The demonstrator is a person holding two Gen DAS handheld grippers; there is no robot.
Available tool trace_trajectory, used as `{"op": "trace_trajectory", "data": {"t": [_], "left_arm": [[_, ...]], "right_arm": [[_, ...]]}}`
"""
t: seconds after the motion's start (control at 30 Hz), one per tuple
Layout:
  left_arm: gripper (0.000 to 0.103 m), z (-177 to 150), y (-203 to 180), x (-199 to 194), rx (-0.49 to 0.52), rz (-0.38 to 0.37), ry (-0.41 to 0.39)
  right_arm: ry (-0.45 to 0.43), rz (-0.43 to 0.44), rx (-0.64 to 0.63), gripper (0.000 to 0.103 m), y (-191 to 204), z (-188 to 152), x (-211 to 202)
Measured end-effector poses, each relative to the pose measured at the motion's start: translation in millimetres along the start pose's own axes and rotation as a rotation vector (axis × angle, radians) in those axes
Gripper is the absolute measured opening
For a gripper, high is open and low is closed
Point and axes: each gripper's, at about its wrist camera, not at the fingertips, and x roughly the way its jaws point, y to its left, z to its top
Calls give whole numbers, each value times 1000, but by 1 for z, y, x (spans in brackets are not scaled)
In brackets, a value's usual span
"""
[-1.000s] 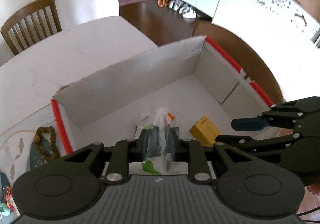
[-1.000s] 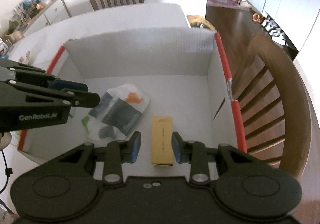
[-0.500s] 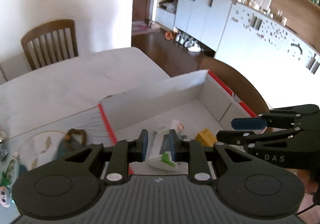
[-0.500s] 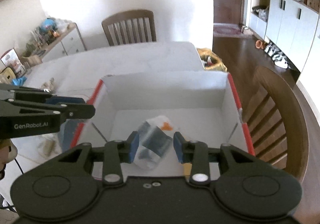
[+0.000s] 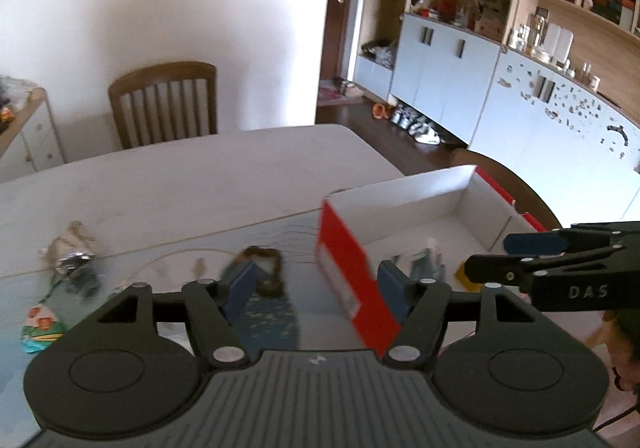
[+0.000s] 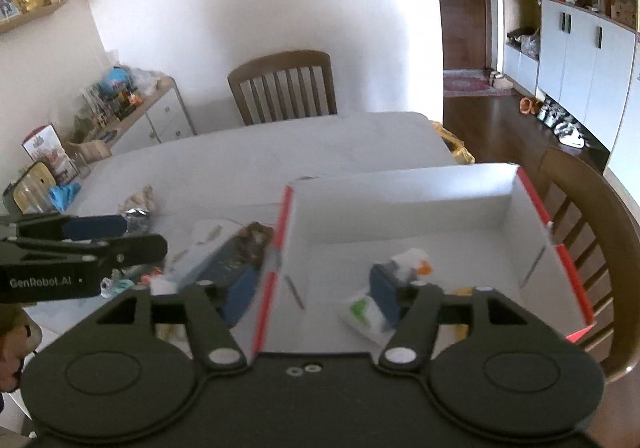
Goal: Organize objects
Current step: 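Withdraw both grippers from the box back over the table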
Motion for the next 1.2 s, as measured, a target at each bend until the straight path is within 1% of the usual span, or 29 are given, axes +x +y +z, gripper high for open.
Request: {"op": "trace_trajectory", "data": {"t": [0.03,0.07,0.2,0.33,0.4,0.47,0.53,0.73,0.8,0.93,1.03,1.2], "left_arm": [[71,-4,7,-5,-1,6,-8],[73,-7,13,-9,-4,11,-16],[76,-19,37,-26,-26,29,-34],[77,-29,59,-42,-39,45,-47],[78,-34,69,-48,-47,45,-51],[84,-38,80,-53,-59,42,-53],[85,-42,89,-58,-70,37,-57],[88,-52,121,-68,-95,38,-50],[103,-56,131,-70,-109,40,-46],[103,-62,147,-71,-120,25,-44],[103,-67,158,-71,-129,-2,-47],[103,-72,175,-71,-156,-2,-60]], "right_arm": [[-7,-1,0,72,7,-1,0],[-11,-3,-1,76,14,-2,0],[-41,-3,3,88,37,-7,-2],[-55,0,21,91,55,-9,-2],[-63,-10,22,96,65,-13,-2],[-65,-2,22,97,77,-16,-2],[-68,9,15,100,88,-18,-2],[-29,131,-12,102,121,-19,4],[-31,123,-31,102,132,-19,4],[-30,80,-50,102,147,-18,8],[-31,104,-55,102,155,-20,11],[-39,106,-99,102,172,-19,11]]}}
